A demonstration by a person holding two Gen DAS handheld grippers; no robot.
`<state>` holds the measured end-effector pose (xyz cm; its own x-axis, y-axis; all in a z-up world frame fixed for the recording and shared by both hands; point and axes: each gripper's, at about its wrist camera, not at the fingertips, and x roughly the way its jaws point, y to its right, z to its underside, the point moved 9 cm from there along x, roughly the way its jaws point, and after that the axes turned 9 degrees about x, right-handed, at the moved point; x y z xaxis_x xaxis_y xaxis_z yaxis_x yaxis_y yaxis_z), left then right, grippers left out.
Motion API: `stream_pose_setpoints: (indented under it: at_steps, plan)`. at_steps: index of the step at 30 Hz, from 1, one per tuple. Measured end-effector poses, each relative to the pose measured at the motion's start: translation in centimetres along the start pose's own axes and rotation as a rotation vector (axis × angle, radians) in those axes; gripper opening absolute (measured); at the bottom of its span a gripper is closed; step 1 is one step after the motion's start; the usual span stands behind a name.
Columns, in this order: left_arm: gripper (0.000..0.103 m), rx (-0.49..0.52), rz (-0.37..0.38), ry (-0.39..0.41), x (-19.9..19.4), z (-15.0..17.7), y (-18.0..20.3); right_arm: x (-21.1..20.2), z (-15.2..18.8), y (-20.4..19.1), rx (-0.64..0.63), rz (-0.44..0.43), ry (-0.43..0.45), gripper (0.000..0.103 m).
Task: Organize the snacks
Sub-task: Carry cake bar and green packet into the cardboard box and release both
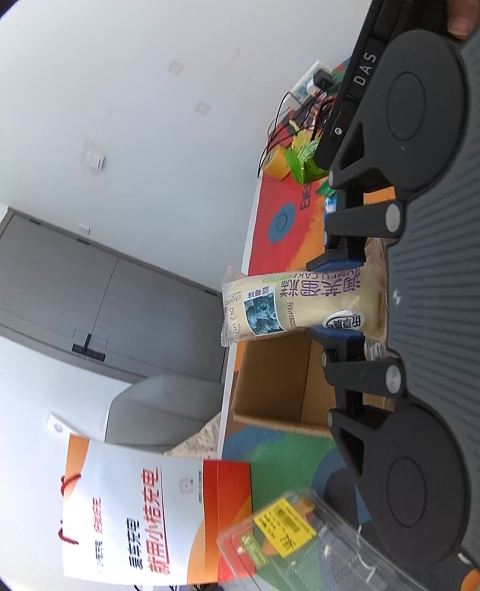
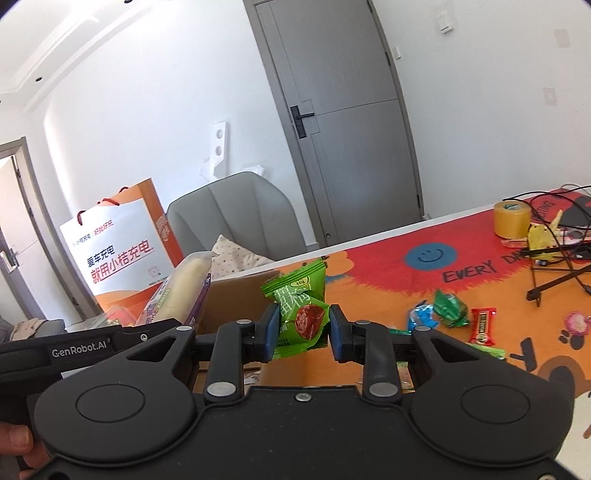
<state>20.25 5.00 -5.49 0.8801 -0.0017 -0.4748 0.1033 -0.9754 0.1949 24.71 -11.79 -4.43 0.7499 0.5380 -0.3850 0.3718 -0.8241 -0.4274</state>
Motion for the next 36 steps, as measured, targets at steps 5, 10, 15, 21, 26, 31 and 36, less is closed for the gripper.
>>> stream_pose_setpoints:
  at_steps: [5, 10, 15, 21, 26, 31, 36]
  plan:
    - [0.031, -0.004, -0.023, -0.033, 0.3, 0.4, -1.4, 0.8, 0.2, -1.6, -0.014, -0.032, -0.012, 0.029]
    - [0.035, -0.026, -0.07, -0.04, 0.3, 0.8, -2.5, 1.6, 0.8, -2.9, -0.026, -0.059, -0.032, 0.029]
    - [0.041, -0.057, -0.09, -0.031, -0.3, 0.9, -3.2, 1.9, 1.3, -3.8, -0.038, -0.076, -0.052, 0.029]
    - [0.056, -0.061, -0.107, -0.006, -1.5, 0.7, -3.8, 2.7, 1.5, -4.8, -0.046, -0.092, -0.06, 0.029]
    - [0.084, -0.054, -0.144, 0.008, -2.0, 0.7, -4.2, 3.1, 1.7, -5.1, -0.052, -0.077, -0.069, 0.05]
    - [0.091, -0.035, -0.143, 0.0, -1.8, 1.0, -3.7, 2.2, 2.0, -3.9, -0.036, -0.05, -0.061, 0.064]
    - [0.095, -0.001, -0.132, 0.001, -1.6, 1.4, -2.2, 1.1, 2.0, -2.0, -0.021, -0.01, -0.039, 0.078]
